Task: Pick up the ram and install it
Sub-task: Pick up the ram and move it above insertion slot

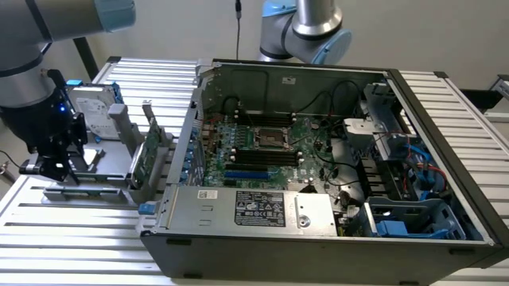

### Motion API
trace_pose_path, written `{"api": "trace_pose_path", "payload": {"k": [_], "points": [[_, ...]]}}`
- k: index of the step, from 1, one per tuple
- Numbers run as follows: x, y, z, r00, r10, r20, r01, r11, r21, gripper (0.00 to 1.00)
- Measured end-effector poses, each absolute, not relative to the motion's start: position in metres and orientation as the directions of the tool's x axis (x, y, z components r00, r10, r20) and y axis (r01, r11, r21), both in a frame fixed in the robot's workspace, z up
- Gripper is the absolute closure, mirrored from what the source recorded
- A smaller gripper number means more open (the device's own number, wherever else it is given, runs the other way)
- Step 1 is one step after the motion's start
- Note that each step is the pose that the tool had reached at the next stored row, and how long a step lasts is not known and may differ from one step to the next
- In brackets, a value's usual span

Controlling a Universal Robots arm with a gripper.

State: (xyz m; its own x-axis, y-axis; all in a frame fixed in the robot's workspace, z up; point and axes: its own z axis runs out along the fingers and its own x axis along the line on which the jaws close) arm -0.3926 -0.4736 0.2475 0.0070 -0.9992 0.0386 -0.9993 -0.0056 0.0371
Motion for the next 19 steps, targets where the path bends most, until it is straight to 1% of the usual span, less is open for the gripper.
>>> {"api": "trace_pose_path", "payload": {"k": [19], "points": [[-0.3926, -0.4739, 0.2448, 0.007, -0.999, 0.038, -0.999, -0.006, 0.037, 0.58]]}}
